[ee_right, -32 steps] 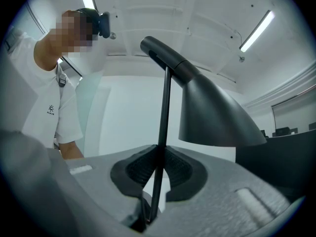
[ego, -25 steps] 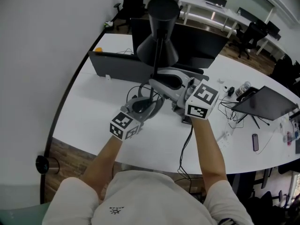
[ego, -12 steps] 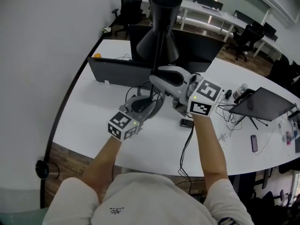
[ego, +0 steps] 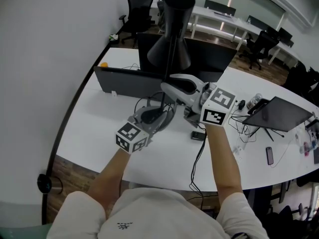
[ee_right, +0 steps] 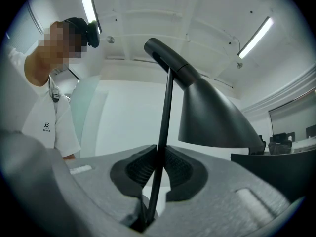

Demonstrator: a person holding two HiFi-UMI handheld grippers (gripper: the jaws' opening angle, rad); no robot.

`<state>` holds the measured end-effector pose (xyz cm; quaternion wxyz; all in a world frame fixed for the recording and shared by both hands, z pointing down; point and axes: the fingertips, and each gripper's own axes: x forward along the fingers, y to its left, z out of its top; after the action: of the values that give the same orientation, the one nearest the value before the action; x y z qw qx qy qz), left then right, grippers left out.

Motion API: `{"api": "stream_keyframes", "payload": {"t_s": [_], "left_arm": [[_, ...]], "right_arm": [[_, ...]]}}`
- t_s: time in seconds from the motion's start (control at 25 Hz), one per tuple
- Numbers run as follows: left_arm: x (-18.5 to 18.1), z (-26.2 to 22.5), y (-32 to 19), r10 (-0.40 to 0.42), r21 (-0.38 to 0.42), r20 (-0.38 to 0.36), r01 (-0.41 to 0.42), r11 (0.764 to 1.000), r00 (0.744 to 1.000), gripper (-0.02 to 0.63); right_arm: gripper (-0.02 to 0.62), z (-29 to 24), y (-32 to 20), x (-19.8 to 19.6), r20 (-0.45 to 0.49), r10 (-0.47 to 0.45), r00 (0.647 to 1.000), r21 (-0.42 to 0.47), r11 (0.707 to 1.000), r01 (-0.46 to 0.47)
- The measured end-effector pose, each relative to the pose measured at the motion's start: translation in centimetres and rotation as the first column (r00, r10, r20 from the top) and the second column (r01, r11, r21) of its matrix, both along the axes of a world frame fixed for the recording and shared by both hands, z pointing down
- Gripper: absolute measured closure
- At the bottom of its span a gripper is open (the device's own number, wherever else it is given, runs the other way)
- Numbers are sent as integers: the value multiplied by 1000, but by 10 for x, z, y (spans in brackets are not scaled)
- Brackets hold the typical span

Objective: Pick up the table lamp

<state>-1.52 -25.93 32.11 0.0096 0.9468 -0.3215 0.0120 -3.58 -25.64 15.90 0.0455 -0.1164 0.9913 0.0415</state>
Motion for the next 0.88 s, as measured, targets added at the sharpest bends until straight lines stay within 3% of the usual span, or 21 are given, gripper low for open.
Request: {"api": "stream_keyframes", "payload": {"t_s": [0.88], "left_arm": [[-3,11,6,3,-18,12,-3,1000,1000,555]], "right_arm": [[551,11,5,-3,-18,-8,1000,-20,1000,8]]}}
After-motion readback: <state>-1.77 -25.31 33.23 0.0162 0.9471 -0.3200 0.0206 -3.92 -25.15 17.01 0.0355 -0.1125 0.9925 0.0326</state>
